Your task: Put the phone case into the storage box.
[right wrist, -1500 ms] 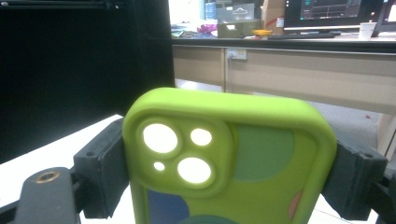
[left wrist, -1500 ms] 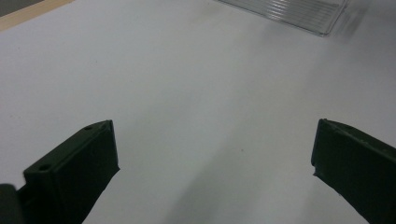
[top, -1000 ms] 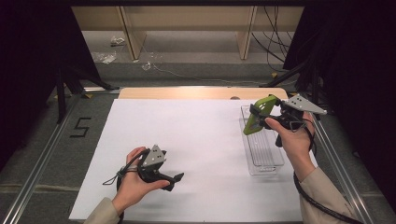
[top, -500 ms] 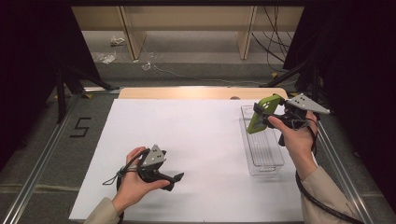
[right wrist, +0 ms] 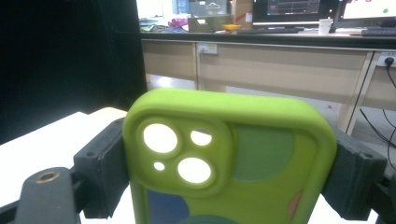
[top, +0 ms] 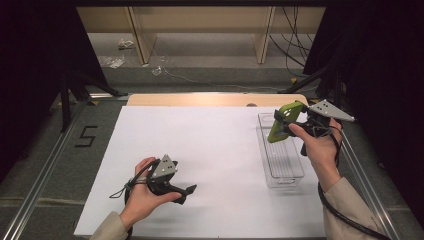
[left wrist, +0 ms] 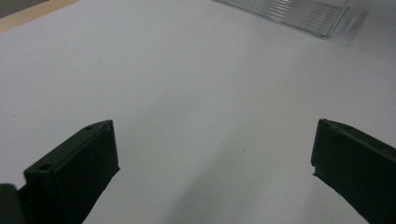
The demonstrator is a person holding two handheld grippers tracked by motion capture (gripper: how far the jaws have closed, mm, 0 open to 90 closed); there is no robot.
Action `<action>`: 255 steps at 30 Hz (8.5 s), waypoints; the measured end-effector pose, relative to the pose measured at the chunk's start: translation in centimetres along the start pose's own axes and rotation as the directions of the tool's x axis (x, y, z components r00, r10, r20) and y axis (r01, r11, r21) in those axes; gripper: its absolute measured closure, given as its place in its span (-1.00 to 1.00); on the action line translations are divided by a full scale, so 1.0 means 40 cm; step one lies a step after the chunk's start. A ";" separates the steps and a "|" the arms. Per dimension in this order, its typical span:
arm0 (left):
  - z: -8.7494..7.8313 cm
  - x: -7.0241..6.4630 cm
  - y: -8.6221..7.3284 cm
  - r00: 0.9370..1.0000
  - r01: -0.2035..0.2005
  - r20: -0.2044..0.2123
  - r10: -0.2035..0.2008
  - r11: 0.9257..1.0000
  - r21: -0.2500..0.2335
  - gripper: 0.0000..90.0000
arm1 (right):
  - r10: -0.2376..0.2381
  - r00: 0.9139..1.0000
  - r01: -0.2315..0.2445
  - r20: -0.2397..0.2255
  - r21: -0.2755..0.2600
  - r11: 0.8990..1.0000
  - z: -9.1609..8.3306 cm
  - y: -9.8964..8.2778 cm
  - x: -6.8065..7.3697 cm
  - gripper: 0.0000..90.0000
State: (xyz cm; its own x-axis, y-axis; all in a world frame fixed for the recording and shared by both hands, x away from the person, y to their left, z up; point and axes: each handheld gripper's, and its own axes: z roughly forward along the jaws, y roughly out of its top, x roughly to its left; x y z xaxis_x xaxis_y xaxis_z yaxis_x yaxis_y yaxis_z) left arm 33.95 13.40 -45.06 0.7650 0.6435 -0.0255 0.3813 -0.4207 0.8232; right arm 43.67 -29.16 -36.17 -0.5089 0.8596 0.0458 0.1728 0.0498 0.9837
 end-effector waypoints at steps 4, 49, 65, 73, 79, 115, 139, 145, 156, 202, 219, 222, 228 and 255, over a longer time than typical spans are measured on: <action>-0.001 0.001 0.001 1.000 0.001 -0.002 -0.001 1.000 -0.001 -1.00 | -0.004 1.000 0.004 0.003 0.006 1.000 0.002 -0.003 -0.002 -0.63; -0.002 0.003 0.001 1.000 0.002 -0.005 -0.002 1.000 -0.003 -0.99 | -0.006 1.000 0.005 0.028 0.024 1.000 0.026 -0.007 -0.024 -0.63; -0.002 0.005 0.002 1.000 0.001 -0.006 -0.001 1.000 -0.001 -0.99 | -0.006 0.999 0.005 0.034 0.034 0.999 0.038 -0.010 -0.031 -0.63; -0.002 0.005 0.002 1.000 0.004 -0.008 -0.004 1.000 -0.004 -0.99 | -0.006 0.999 0.004 0.036 0.036 0.999 0.042 -0.011 -0.034 -0.63; -0.002 0.005 0.002 1.000 0.003 -0.008 -0.003 1.000 -0.003 -0.99 | -0.006 0.999 0.004 0.040 0.038 0.999 0.046 -0.011 -0.037 -0.63; -0.005 0.013 0.000 1.000 0.001 -0.008 -0.001 1.000 -0.011 -0.99 | -0.004 0.999 0.002 0.052 0.055 0.998 0.082 -0.019 -0.052 -0.63; -0.011 0.022 -0.007 1.000 0.002 -0.013 -0.002 1.000 -0.011 -0.99 | -0.012 0.999 0.008 0.053 0.064 0.998 0.099 -0.023 -0.053 -0.63; -0.011 0.022 -0.006 1.000 0.001 -0.015 -0.001 1.000 -0.013 -0.99 | -0.010 0.999 0.007 0.052 0.066 0.998 0.104 -0.024 -0.054 -0.63; -0.011 0.022 -0.006 1.000 0.000 -0.016 0.000 1.000 -0.012 -0.99 | -0.014 0.998 0.010 0.063 0.069 0.998 0.113 -0.026 -0.059 -0.63; -0.010 0.022 -0.006 1.000 0.000 -0.016 0.000 1.000 -0.013 -0.99 | -0.016 0.996 0.008 0.087 0.094 0.996 0.168 -0.042 -0.075 -0.63; -0.011 0.022 -0.004 1.000 0.001 -0.017 -0.001 1.000 -0.015 -0.99 | -0.015 0.994 0.003 0.112 0.111 0.994 0.185 -0.042 -0.076 -0.63; -0.012 0.021 -0.003 1.000 0.002 -0.018 -0.002 1.000 -0.017 -0.99 | -0.017 0.993 0.004 0.113 0.111 0.994 0.191 -0.042 -0.074 -0.63; -0.012 0.021 -0.004 1.000 0.005 -0.016 -0.005 1.000 -0.019 -0.99 | -0.018 0.993 0.004 0.120 0.114 0.993 0.196 -0.039 -0.075 -0.63; -0.007 0.019 -0.003 1.000 0.000 -0.011 0.000 1.000 -0.015 -0.99 | -0.006 0.985 -0.021 0.172 0.154 0.988 0.240 -0.060 -0.095 -0.63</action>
State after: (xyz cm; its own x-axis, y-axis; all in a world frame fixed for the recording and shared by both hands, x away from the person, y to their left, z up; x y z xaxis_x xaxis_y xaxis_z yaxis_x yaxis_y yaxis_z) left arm 34.33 14.12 -44.99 0.7590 0.6508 -0.0195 0.3737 -0.4110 0.8315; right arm 53.29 -27.66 -40.38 -0.3568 0.9341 0.0094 0.3112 0.1094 0.9440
